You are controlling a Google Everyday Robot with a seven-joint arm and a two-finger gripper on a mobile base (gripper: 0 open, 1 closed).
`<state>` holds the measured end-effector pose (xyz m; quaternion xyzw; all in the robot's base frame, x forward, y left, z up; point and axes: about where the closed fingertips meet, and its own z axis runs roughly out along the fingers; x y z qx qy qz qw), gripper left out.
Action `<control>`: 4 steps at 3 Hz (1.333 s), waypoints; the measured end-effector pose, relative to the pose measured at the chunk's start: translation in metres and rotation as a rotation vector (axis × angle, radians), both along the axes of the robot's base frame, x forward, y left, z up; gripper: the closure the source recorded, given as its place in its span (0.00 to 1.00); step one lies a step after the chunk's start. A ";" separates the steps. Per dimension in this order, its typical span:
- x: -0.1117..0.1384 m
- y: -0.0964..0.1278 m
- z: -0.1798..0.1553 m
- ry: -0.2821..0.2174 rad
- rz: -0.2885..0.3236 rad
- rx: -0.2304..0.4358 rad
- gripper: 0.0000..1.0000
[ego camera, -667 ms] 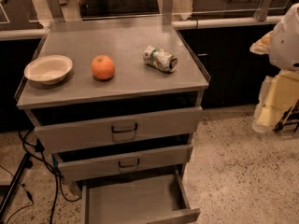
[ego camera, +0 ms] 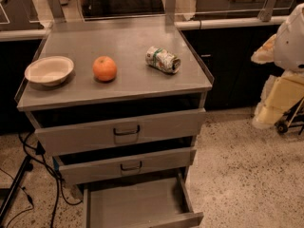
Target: Close bottom drawer
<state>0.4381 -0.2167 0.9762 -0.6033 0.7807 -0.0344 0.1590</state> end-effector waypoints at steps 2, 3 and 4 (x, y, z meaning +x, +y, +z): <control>0.000 0.000 0.000 0.000 0.000 0.000 0.66; -0.001 0.000 -0.002 -0.001 0.001 -0.001 0.97; -0.005 0.001 -0.014 -0.008 0.009 -0.011 1.00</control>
Offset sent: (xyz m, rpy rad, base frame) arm 0.0000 0.0000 0.0000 0.0000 0.0000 0.0000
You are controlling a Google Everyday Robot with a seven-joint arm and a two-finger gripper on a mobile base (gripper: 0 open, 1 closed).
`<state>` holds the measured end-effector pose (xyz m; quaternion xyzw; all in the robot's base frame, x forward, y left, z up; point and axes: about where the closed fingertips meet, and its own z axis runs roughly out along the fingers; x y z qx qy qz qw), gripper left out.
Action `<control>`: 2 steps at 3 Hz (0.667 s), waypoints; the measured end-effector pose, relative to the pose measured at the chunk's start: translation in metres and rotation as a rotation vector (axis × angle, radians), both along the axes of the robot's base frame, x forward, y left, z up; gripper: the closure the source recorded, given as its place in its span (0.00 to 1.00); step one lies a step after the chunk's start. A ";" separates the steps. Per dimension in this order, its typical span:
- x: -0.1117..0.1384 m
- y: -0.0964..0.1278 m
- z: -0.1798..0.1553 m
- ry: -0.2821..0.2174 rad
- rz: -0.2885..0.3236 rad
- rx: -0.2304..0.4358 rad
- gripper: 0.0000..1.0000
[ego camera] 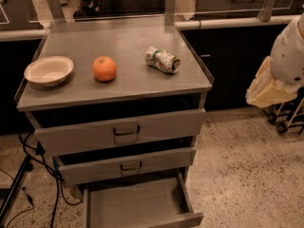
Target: Close bottom drawer
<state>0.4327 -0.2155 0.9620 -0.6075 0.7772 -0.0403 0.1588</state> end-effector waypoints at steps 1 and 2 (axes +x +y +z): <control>-0.020 0.015 -0.024 -0.028 0.004 0.025 1.00; -0.039 0.033 -0.081 -0.005 -0.016 0.060 1.00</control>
Offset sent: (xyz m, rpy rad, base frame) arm -0.1040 0.0454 -0.2468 0.0565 0.2376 -0.0482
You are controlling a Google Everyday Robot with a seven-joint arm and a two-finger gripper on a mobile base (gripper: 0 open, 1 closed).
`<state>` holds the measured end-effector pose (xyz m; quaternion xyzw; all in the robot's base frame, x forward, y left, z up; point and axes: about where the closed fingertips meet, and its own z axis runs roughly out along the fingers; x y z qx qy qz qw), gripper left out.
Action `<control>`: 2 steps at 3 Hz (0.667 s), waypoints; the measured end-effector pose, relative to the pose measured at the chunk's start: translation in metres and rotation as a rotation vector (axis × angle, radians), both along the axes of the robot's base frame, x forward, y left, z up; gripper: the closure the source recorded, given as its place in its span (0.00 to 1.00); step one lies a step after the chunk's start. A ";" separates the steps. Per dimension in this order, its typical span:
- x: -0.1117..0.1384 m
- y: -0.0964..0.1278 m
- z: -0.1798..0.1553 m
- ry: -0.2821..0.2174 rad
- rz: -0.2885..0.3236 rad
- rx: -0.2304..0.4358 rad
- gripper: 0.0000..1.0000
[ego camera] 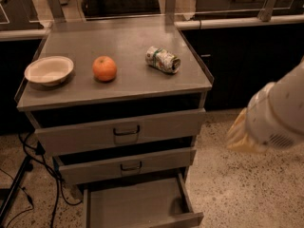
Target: Close bottom drawer
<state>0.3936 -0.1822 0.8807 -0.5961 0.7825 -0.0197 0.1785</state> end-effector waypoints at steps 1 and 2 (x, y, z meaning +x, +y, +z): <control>-0.021 0.017 -0.082 0.101 -0.014 0.019 1.00; -0.050 0.031 -0.170 0.238 -0.021 0.011 1.00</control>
Offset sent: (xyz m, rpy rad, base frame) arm -0.0938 0.0446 -0.2865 -0.0045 0.4359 -0.0311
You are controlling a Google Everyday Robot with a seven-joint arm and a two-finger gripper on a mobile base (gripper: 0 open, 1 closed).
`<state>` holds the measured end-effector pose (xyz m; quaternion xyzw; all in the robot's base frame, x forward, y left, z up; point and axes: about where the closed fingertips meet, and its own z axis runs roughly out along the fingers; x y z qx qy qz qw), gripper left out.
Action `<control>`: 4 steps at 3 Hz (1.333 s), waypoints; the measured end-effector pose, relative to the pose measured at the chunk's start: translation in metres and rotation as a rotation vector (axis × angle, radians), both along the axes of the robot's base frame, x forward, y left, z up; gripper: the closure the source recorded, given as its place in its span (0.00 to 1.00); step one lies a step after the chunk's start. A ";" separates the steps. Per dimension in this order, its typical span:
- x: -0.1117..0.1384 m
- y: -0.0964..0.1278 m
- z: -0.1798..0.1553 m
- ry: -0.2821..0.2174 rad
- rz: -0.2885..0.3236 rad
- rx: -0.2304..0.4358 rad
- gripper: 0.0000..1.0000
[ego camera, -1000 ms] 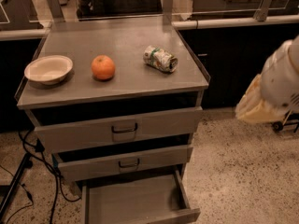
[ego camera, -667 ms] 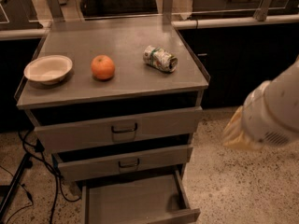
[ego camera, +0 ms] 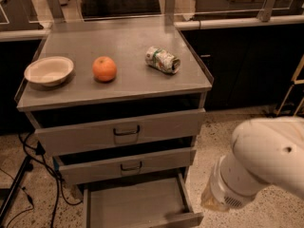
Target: Close bottom drawer
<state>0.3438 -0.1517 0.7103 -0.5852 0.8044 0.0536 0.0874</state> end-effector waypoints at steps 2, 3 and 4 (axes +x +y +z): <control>-0.013 -0.003 -0.013 0.030 -0.004 -0.009 1.00; -0.036 0.008 -0.045 0.067 -0.051 0.030 1.00; -0.066 0.024 -0.106 0.112 -0.120 0.043 1.00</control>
Offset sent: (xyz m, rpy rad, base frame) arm -0.0139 -0.0037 -0.0141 -0.0096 0.0342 -0.0044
